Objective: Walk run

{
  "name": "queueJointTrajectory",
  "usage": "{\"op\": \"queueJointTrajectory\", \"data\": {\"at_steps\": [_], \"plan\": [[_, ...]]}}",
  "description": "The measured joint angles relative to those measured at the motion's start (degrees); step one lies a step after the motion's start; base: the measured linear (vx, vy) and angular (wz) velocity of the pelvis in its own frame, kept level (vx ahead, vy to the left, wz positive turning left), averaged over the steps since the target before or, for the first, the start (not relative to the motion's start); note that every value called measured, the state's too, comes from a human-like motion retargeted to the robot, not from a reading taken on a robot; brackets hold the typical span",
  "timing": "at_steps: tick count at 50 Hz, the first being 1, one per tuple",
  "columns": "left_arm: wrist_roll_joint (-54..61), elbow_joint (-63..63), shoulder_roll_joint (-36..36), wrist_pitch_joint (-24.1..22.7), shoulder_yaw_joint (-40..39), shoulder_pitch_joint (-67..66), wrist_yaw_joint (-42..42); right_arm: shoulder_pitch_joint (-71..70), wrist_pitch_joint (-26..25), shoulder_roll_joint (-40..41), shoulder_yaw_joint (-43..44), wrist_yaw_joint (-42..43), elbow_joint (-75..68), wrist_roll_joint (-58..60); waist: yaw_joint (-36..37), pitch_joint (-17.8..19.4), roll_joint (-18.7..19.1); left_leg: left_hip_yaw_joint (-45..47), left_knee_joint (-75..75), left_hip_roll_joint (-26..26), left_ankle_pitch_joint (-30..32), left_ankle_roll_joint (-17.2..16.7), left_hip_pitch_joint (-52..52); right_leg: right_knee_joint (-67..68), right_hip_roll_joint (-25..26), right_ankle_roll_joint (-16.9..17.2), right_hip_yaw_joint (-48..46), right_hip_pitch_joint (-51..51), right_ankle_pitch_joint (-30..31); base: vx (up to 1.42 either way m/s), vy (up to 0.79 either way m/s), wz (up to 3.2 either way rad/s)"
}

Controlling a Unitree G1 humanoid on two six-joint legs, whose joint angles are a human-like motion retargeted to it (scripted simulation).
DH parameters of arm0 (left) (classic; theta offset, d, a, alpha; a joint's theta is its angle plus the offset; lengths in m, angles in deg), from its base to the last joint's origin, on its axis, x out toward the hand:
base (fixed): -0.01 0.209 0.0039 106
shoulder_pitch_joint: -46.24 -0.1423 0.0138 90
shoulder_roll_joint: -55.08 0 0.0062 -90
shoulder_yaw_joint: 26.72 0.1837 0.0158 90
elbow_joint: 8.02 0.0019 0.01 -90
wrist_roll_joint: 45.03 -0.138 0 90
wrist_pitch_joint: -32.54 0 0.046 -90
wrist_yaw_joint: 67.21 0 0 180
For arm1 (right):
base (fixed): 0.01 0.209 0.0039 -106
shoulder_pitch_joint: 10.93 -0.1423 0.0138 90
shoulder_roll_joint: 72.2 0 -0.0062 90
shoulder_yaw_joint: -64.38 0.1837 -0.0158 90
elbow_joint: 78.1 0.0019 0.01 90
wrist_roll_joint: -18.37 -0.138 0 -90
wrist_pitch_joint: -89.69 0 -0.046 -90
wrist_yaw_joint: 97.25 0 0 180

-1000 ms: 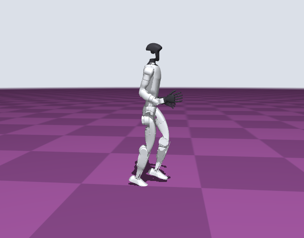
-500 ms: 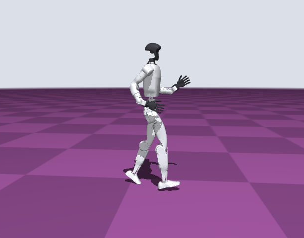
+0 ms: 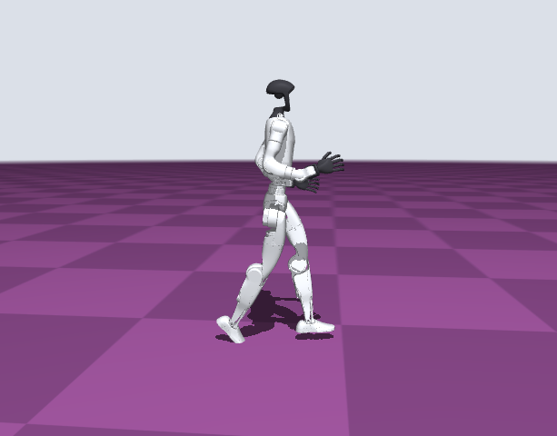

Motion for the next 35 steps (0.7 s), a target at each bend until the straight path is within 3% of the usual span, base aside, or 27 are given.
{"op": "queueJointTrajectory", "data": {"at_steps": [2, 3, 4, 5, 7, 9, 10, 15, 18, 20, 21, 22, 23, 24, 25, 27, 28, 30, 31, 32, 35], "plan": [[-2.47, 0.04, 0.99, 0.36, -0.46, 1.89, -3.04, 1.80, 0.37, 0.38, 0.27, 0.33, -2.53, 3.72, -0.16, -1.03, -0.48, -4.96, 9.06, -0.51, -8.63, -0.12, 0.19, 9.28, 2.23, 5.55, -0.66, -1.42, 7.63, 1.45, -0.20, 0.24], [-2.96, 0.96, 2.33, 0.20, -1.42, 4.09, -4.24, 2.73, 1.01, 0.83, 0.31, -0.33, -4.24, 5.53, -1.72, -1.09, -1.16, -13.73, 13.26, -5.31, -10.98, -0.48, -1.23, 18.69, 1.64, 8.21, -0.82, -4.27, 8.69, 1.33, -0.09, 0.82], [-2.42, 1.52, 3.46, -0.02, -3.23, 7.20, -4.16, 3.14, 1.25, 1.48, 0.44, -1.01, -6.13, 6.72, -3.04, -0.98, -1.25, -12.15, 16.23, -3.81, -12.82, -1.00, -0.99, 25.98, 2.33, 9.11, -0.58, -7.08, 9.04, 1.03, -0.20, 0.92], [-1.36, 1.89, 4.49, -0.27, -5.48, 10.77, -3.43, 3.28, 1.30, 2.24, 0.62, -1.70, -8.12, 7.61, -4.24, -0.78, -1.04, -5.39, 18.60, 0.84, -14.40, -1.59, 0.08, 32.21, 3.65, 9.13, -0.14, -9.88, 9.04, 0.81, -0.12, 0.85], [0.47, 0.21, 5.44, 0.12, -3.97, 15.96, -3.89, 5.63, 1.59, 3.31, 0.48, -2.05, -11.15, 7.56, -4.36, -1.72, 3.47, -10.02, 15.88, 2.48, -15.38, -1.53, 4.32, 32.26, 8.74, 7.96, 3.21, -14.33, 5.24, 1.03, 0.18, 0.97], [1.07, -2.61, 5.48, 0.69, -1.57, 19.41, -6.61, 9.27, 2.81, 2.75, 1.08, -2.65, -12.59, 6.63, -4.56, -1.98, 5.72, -13.20, 13.63, 2.19, -14.68, -2.08, 7.89, 34.73, 5.99, 2.78, 0.44, -19.49, -2.01, 1.28, 0.11, 1.14], [0.89, -3.95, 5.21, 0.87, -0.96, 20.66, -7.96, 10.80, 3.30, 2.60, 1.50, -3.12, -12.89, 6.32, -4.96, -1.94, 6.37, -14.58, 12.32, 2.07, -13.86, -2.59, 9.40, 34.71, 4.64, 0.94, -0.29, -21.33, -4.88, 1.02, -0.03, 1.55], [3.60, -10.72, 1.65, 2.11, 3.62, 24.05, -10.94, 17.45, 4.47, 0.70, 3.57, -2.52, -13.56, 8.24, -12.10, -1.20, 9.29, -24.23, 6.12, 0.62, -4.36, -7.03, 18.18, 15.86, -6.04, -1.91, -2.12, -28.55, -15.76, 0.95, -0.06, 1.96], [5.31, -12.29, -2.09, 2.36, 5.55, 23.38, -10.11, 18.30, 4.76, -0.32, 3.81, -1.27, -12.69, 8.56, -15.48, -0.10, 8.34, -28.78, 5.30, -1.46, -1.19, -8.63, 23.58, 1.69, -6.77, -6.06, 5.40, -29.87, -21.78, 1.00, -0.24, 1.68], [4.84, -12.38, -5.11, 2.64, 6.42, 21.90, -9.66, 17.97, 4.60, -0.46, 2.75, -0.49, -12.08, 8.26, -16.15, 0.27, 8.05, -30.59, 5.68, -0.98, 0.03, -9.66, 27.21, -5.77, -5.70, -5.15, 14.69, -29.12, -25.21, 1.12, -0.39, 0.85], [4.08, -11.99, -6.36, 2.69, 6.20, 20.87, -9.42, 16.94, 4.07, -0.41, 1.56, -0.13, -11.98, 8.05, -15.30, 0.47, 7.25, -29.39, 6.88, -1.03, 0.73, -10.09, 28.97, -7.93, -5.90, -2.33, 17.46, -28.37, -24.46, 0.99, -0.37, 0.32], [3.31, -11.49, -7.36, 2.71, 6.07, 19.71, -9.14, 15.80, 3.59, -0.20, 0.57, 0.10, -11.95, 7.93, -15.26, 0.68, 6.26, -28.79, 8.92, -1.54, 1.88, -10.59, 30.51, -8.73, -6.32, 0.43, 18.97, -27.73, -21.21, 1.09, -0.40, 0.73], [2.53, -10.75, -7.86, 2.62, 6.14, 18.32, -8.76, 14.47, 3.22, 0.34, -0.03, 0.05, -12.07, 8.02, -16.83, 0.90, 4.92, -29.40, 12.65, -2.97, 3.94, -11.24, 31.63, -6.83, -7.20, 3.05, 17.99, -27.32, -12.97, 1.24, -0.44, 0.99], [1.78, -9.69, -7.99, 2.34, 5.46, 16.51, -8.32, 12.94, 2.82, 1.18, -0.96, -0.39, -12.45, 8.28, -17.12, 0.42, 4.42, -28.14, 17.52, -3.45, 7.48, -12.87, 31.10, -3.71, -7.77, 1.18, 13.08, -27.23, -13.99, 1.29, -0.47, 0.72], [1.03, -8.46, -7.93, 1.96, 4.41, 14.48, -7.84, 11.32, 2.40, 2.18, -2.06, -1.02, -12.96, 8.63, -16.76, -0.39, 4.34, -25.96, 22.96, -3.45, 11.77, -14.98, 29.75, 0.01, -8.19, -2.94, 6.21, -27.30, -19.64, 1.03, -0.32, -0.01], [-1.96, -2.62, -3.43, 0.22, 0.66, 12.99, -4.08, 7.19, 1.38, 5.17, -1.68, -2.13, -14.44, 9.80, -15.83, -0.24, 5.83, -22.13, 37.98, -2.47, 18.39, -18.23, 22.64, 4.20, -4.34, -3.86, 15.44, -25.39, -25.55, 0.89, -0.10, 0.84], [-3.41, 1.47, -0.54, -0.18, -1.23, 12.57, -1.36, 5.20, 0.61, 6.46, 0.38, -3.59, -15.95, 9.42, -17.86, -0.06, 7.08, -23.60, 45.53, -1.19, 19.35, -19.19, 18.99, 5.01, -5.85, -3.48, 11.43, -24.54, -26.57, 0.97, -0.02, 2.24], [-4.69, 7.39, 5.74, 0.24, -3.15, 11.08, 1.85, 1.17, -1.92, 8.98, 0.77, -6.43, -17.82, 7.28, -19.39, -0.49, 6.71, -16.98, 51.74, 2.93, 11.95, -13.00, 12.90, 3.10, -7.36, -5.28, 7.10, -21.09, -27.21, 0.85, -0.02, 1.78], [-2.62, 8.54, 7.47, 0.13, -2.80, 9.85, 2.35, -0.30, -2.62, 9.65, -0.32, -7.19, -17.63, 5.26, -17.61, -0.65, 5.75, -13.84, 51.56, 2.47, 8.20, -11.47, 10.83, 1.79, -8.19, -5.92, 5.58, -19.53, -26.49, 0.76, 0.01, 0.60], [-0.25, 9.51, 8.83, -0.02, -2.38, 8.56, 2.86, -1.50, -2.98, 10.12, -1.20, -7.84, -17.13, 3.02, -16.04, -0.67, 4.94, -11.82, 51.36, 1.45, 4.63, -10.47, 8.36, 0.52, -8.93, -6.24, 4.39, -18.05, -25.48, 0.84, 0.06, 0.47], [6.01, 10.28, 9.60, -0.49, -1.53, 4.58, 3.40, -2.97, -0.86, 9.58, -3.71, -7.68, -13.11, -3.97, -10.22, -0.28, 2.12, -8.55, 47.83, -2.29, -4.86, -11.59, -0.61, -3.19, -11.18, -4.96, 3.33, -13.91, -20.73, 0.76, 0.06, 0.30]]}}
